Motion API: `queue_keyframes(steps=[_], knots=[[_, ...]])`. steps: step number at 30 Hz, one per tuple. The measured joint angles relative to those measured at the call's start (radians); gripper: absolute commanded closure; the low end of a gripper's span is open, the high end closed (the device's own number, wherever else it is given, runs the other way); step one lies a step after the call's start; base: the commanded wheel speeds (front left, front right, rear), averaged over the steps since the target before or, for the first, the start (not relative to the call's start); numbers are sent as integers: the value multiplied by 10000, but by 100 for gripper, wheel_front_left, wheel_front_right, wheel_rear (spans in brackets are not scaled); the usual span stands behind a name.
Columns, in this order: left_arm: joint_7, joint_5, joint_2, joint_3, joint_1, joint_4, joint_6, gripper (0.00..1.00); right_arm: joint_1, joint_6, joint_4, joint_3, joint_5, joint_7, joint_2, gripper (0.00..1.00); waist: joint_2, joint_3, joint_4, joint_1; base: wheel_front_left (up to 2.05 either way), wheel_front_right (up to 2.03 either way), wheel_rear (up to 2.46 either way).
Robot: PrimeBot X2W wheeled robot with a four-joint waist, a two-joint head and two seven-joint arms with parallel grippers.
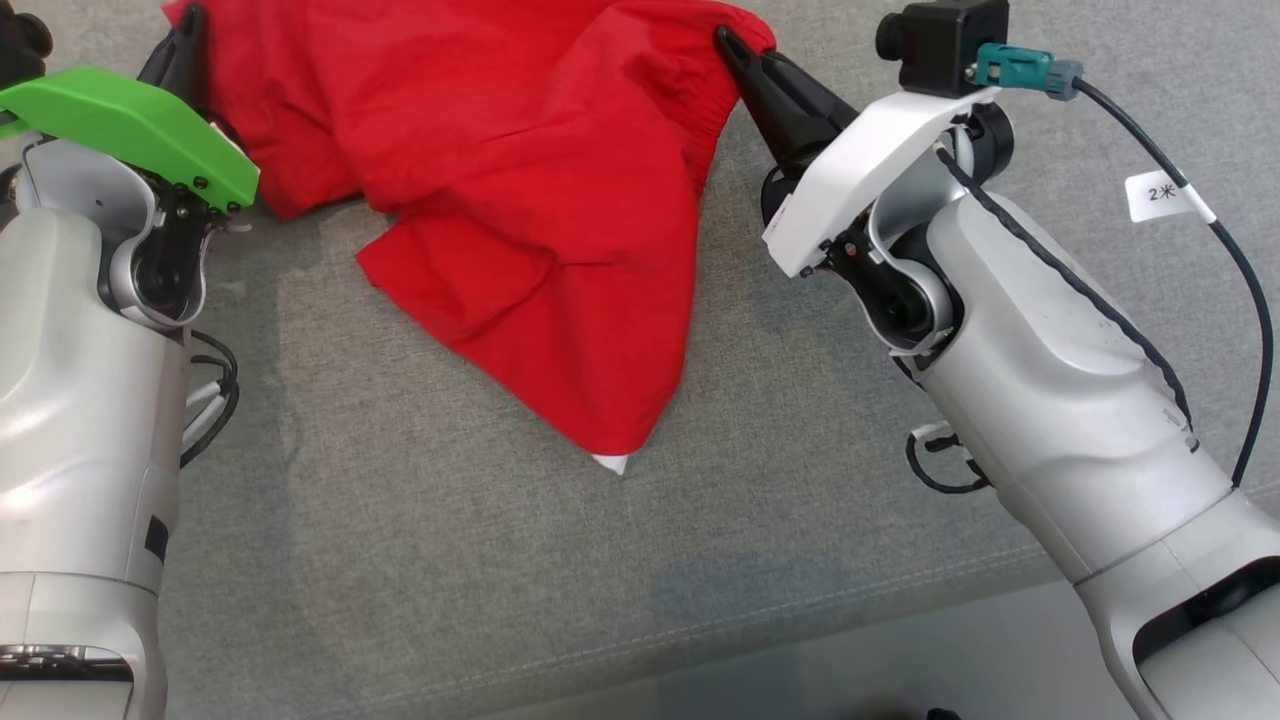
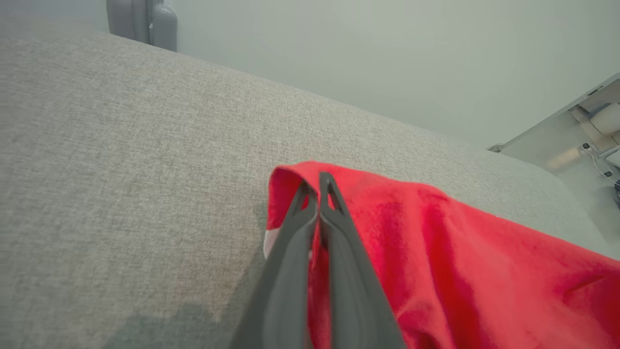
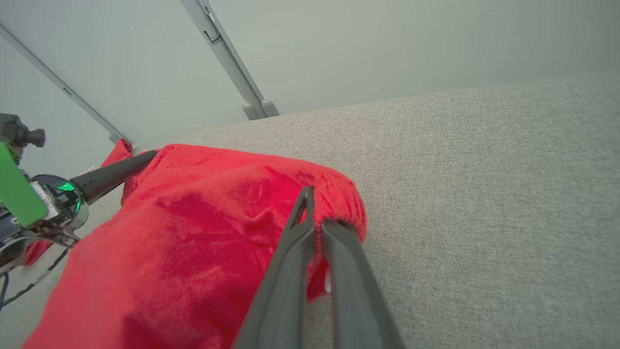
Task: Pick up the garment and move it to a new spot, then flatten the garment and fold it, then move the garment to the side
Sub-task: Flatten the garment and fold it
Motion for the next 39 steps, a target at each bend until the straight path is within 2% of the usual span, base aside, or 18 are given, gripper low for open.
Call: queue_keyframes(steps=[7,15,22,27,32,37,39], knots=[[-324,29,90,-454,-72,-159,-42,100,-17,10,15,-245,-232,-790,-290,100,0,-351,133,0,0,0,0],[-560,-8,305,-1584,-717,-1655,-42,100,-854,54,-132,-738,-658,-1879,-828,100,0,-1056,321,0,0,0,0],[-1273,-198,589,-1904,-957,-2717,-42,100,-1105,138,-257,-1080,-746,-2086,-1156,100,0,-1875,512,0,0,0,0],[-1507,-744,775,-2132,-838,-3150,-42,100,-1093,163,-360,-1227,-648,-2121,-1208,100,0,-2507,631,0,0,0,0],[-1135,-1383,851,-2765,709,-3457,-42,100,52,318,-284,-989,-17,-2117,-1053,100,0,-3160,708,0,0,0,0],[-127,-2585,1055,-3189,2214,-3994,-42,100,1743,362,-355,-857,1093,-1745,-911,100,0,-3705,749,0,0,0,0],[247,-2660,1175,-3519,2691,-4238,-42,100,2288,407,-420,-863,1515,-1526,-1012,100,0,-3851,767,0,0,0,0]])
